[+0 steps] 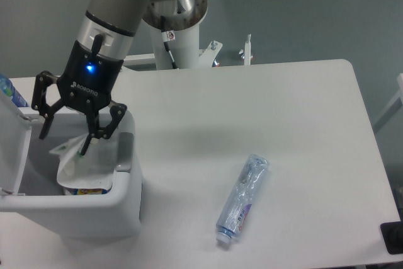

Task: Place the trash in the trash can
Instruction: 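Open the gripper to drop the paper into the bin, then move the gripper over the water bottle and lower it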

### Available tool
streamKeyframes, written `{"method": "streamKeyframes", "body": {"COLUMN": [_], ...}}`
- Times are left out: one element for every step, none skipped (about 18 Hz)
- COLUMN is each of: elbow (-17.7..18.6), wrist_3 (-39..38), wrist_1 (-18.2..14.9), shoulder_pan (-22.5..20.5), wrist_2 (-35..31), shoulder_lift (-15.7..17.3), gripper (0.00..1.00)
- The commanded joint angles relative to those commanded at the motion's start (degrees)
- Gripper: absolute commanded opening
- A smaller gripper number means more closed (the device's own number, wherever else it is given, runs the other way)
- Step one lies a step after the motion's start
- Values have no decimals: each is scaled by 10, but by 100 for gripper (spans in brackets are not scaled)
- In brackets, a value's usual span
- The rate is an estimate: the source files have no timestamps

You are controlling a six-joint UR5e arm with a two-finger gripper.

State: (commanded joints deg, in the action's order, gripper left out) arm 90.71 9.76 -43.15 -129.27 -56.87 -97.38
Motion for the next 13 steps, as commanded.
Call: {"method": "streamKeyframes", "body": {"elbow": [-8, -12, -13, -16, -17, -20, -26, -36, -45, -54, -60, -63, -72], "wrist_3": [0, 0, 0, -1, -2, 0, 0, -1, -1, -2, 0, 7, 7], "wrist_1": [0, -1, -1, 0, 0, 0, 0, 0, 0, 0, 0, 1, 1], "shoulder_pan": [-16, -19, -20, -20, -25, -35, -56, -77, -91, -102, -113, -122, -128], "wrist_2": [3, 3, 2, 1, 0, -2, -2, -1, -1, -1, -3, -3, -4], "shoulder_lift": [0, 0, -1, -2, -3, -5, -9, -16, -25, -35, -42, -52, -61], "gripper": [100, 100, 100, 100, 100, 100, 100, 100, 100, 100, 100, 100, 100]}}
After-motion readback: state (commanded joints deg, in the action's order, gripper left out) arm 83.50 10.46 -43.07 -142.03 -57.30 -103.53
